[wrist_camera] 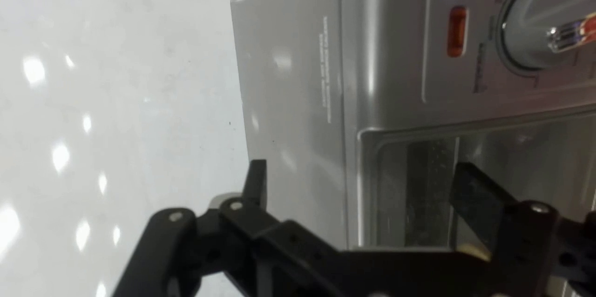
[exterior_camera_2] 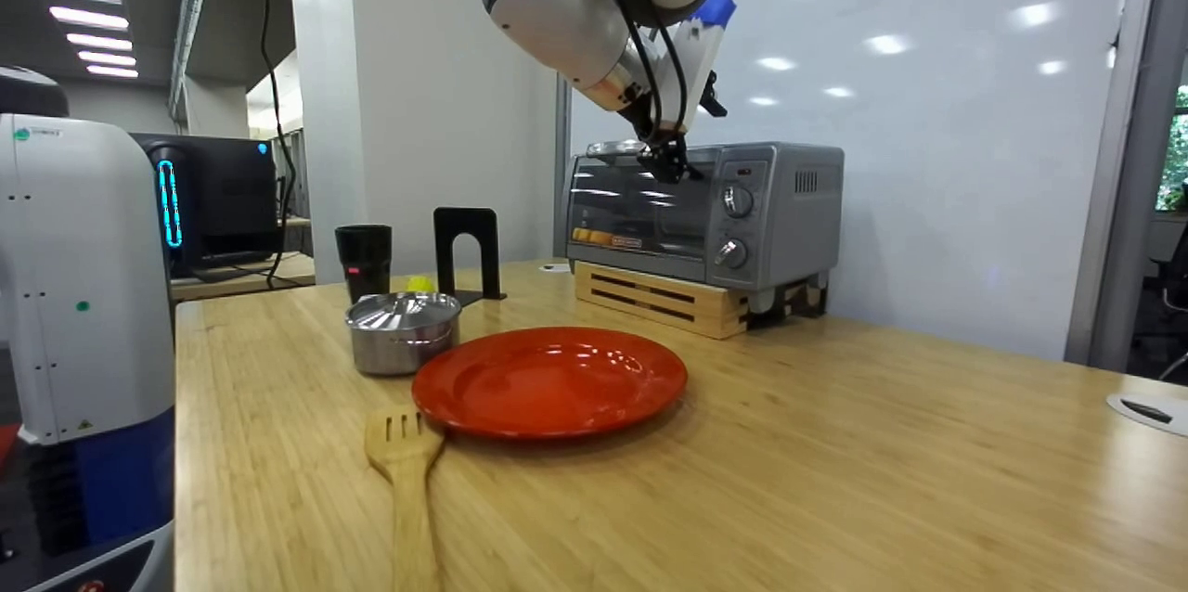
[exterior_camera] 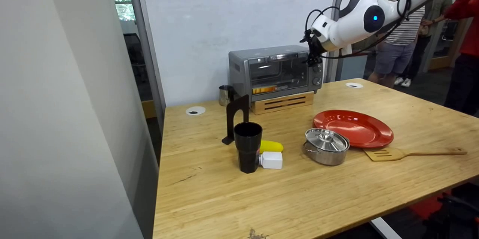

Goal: Open the oven door, pick up the slice of bread from the red plate using the wooden spatula and put it in the oven, close the oven door

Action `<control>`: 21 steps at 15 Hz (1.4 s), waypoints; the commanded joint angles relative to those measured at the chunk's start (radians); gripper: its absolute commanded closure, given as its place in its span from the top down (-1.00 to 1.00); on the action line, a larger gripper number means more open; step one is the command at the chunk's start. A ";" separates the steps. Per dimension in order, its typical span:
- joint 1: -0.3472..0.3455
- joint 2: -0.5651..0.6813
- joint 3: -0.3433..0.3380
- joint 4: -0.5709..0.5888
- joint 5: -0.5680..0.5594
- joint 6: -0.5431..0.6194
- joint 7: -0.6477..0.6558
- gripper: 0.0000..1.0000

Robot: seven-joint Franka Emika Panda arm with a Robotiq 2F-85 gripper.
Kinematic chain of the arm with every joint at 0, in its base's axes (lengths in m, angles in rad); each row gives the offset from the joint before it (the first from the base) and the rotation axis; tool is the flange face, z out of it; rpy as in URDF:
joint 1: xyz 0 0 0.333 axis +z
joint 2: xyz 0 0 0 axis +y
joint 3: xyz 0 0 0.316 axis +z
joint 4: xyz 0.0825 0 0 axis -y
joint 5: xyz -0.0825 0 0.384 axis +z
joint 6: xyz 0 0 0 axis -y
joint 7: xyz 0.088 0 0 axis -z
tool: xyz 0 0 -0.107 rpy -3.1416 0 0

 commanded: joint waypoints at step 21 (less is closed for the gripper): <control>0.164 -0.431 -0.312 -0.715 0.706 0.338 -0.100 1.00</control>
